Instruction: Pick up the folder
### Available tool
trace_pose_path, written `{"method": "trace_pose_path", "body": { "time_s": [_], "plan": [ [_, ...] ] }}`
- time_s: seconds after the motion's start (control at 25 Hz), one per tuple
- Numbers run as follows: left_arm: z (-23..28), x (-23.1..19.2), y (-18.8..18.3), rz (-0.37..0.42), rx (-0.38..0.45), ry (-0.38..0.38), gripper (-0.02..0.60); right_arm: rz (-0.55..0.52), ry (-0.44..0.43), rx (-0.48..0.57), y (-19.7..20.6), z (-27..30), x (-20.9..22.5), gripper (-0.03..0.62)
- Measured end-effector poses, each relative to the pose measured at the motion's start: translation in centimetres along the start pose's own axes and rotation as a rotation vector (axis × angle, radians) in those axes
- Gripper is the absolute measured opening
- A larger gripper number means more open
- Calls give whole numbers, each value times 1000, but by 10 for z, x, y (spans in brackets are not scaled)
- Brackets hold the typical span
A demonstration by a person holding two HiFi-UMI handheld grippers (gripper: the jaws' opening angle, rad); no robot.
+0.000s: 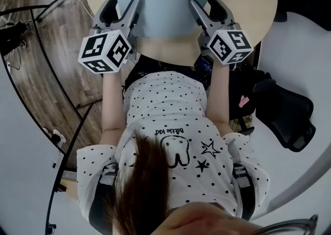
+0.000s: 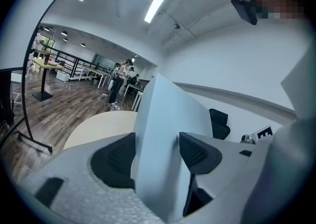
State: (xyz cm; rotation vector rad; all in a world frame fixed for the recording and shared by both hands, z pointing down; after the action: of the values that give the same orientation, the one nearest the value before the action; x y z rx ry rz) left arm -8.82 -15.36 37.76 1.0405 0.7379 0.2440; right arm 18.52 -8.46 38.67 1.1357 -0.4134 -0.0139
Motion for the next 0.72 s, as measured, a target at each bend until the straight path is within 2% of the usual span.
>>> {"method": "trace_pose_path", "body": {
  "time_s": [0.72],
  "plan": [
    [5,20,-51,65,142,51,281,-63,22,142,-50,-7,-5,261]
  ]
}}
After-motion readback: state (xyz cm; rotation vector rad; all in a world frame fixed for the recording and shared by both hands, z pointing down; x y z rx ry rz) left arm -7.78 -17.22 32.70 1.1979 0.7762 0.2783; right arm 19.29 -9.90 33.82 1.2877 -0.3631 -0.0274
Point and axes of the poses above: the fingertips, and each gripper's own axes: z forward along the fingers, x to its right, y out of its underside, the point moved 9 cm from there along -z, backward along the fingers
